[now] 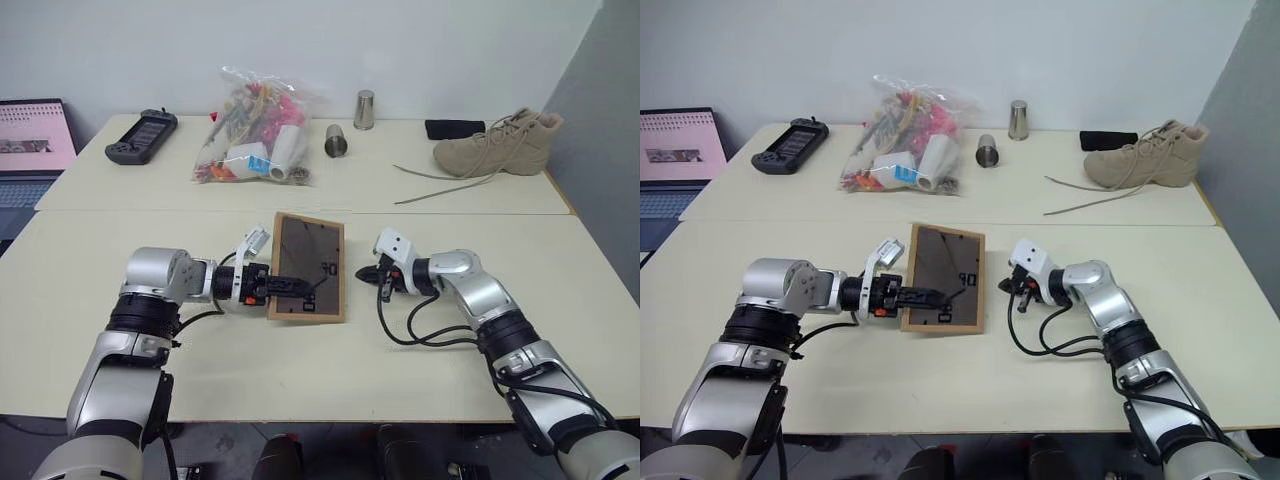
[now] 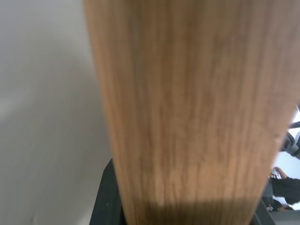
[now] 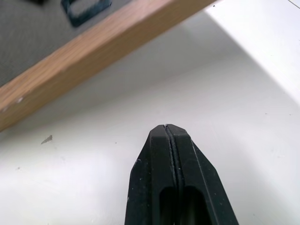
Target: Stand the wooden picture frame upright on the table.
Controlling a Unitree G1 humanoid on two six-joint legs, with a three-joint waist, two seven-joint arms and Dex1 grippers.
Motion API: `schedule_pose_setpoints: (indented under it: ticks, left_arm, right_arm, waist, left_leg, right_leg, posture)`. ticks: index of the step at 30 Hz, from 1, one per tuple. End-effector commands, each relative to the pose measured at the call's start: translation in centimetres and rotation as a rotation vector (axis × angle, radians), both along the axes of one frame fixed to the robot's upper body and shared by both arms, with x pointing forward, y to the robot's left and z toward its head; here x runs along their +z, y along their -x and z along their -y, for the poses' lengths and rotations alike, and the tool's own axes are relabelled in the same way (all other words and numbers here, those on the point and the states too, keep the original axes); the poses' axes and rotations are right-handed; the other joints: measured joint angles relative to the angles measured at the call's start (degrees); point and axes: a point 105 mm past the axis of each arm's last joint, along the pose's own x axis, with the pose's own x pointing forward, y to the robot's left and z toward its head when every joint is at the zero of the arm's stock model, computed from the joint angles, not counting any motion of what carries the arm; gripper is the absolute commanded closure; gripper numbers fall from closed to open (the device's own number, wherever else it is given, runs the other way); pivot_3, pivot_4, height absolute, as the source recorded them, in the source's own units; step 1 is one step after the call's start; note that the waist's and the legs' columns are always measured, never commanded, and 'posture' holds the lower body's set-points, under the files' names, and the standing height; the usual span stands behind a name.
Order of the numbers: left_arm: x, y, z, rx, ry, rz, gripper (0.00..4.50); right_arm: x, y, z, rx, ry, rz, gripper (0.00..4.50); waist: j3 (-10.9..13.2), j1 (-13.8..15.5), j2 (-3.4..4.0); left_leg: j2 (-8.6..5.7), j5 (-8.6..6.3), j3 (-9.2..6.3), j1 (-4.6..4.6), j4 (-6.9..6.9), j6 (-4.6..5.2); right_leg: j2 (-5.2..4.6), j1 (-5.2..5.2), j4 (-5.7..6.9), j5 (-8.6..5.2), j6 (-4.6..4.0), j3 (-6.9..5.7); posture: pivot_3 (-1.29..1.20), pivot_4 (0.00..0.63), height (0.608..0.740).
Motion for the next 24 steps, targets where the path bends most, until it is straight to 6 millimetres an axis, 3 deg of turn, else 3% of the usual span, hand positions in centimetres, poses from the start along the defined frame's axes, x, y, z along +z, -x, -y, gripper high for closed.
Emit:
schedule_pose_setpoints:
  ticks: [1, 5, 8, 11, 16, 21, 24]
  left_arm:
    - [2.6, -0.4, 0.4, -0.011, 0.050, 0.104, 3.63]
    - [3.4, -0.6, 0.6, -0.008, 0.026, 0.176, 3.63]
    - [4.9, -0.5, 0.4, -0.019, 0.016, 0.256, 3.63]
    - [5.7, -0.5, 0.1, -0.011, 0.010, 0.305, 3.63]
    - [6.2, -0.6, -0.1, 0.004, 0.000, 0.352, 3.63]
    - [6.7, -0.7, 0.0, -0.001, 0.002, 0.388, 3.63]
    - [6.9, -0.9, 0.0, -0.003, -0.003, 0.406, 3.63]
  right_arm:
    - [0.5, -0.2, 0.3, -0.014, -0.016, 0.024, 4.50]
    - [1.4, -0.7, 0.8, -0.041, -0.033, 0.047, 4.50]
    - [3.9, -0.6, 2.6, -0.035, -0.066, 0.060, 4.50]
    - [6.2, 0.1, 3.2, -0.003, -0.123, 0.043, 4.03]
    - [10.0, 0.6, 3.2, 0.025, -0.184, 0.075, 2.82]
    - [14.3, 2.1, 1.0, 0.129, -0.315, 0.051, 1.59]
    - [15.7, 2.8, -0.3, 0.173, -0.364, 0.020, 0.98]
  waist:
    - [0.00, -0.01, 0.00]
    - [0.00, -0.02, 0.00]
    - [0.04, 0.07, 0.01]
    - [0.06, 0.17, 0.01]
    - [0.06, -0.31, 0.01]
    - [0.07, -0.44, 0.02]
    - [0.07, -0.42, 0.01]
  left_leg:
    - [0.00, 0.00, 0.00, 0.00, 0.00, 0.00]
    - [0.00, 0.00, 0.00, -0.01, 0.00, 0.00]
    - [0.00, 0.00, 0.00, -0.02, 0.00, 0.00]
    - [-0.02, 0.00, 0.01, -0.09, 0.01, -0.01]
    - [0.02, 0.00, 0.00, -0.03, -0.03, 0.00]
    - [0.02, 0.00, 0.01, -0.04, -0.03, 0.01]
    - [0.03, 0.00, 0.00, -0.05, -0.03, 0.00]
  right_leg:
    - [0.00, 0.00, 0.00, 0.00, 0.00, 0.00]
    - [0.00, 0.00, 0.00, 0.00, 0.00, 0.01]
    - [-0.01, -0.01, 0.00, 0.00, 0.00, 0.01]
    - [-0.02, -0.02, -0.04, 0.00, 0.00, 0.02]
    - [0.01, -0.02, -0.05, 0.00, 0.00, 0.02]
    - [0.02, -0.04, -0.04, 0.00, 0.00, 0.02]
    - [0.02, -0.05, -0.04, 0.00, 0.00, 0.01]
  posture:
    - [0.00, 0.150, 0.740]
    - [0.00, 0.150, 0.740]
    - [0.00, 0.150, 0.740]
    - [0.00, 0.150, 0.740]
    - [0.00, 0.150, 0.740]
    - [0.00, 0.150, 0.740]
    - [0.00, 0.150, 0.740]
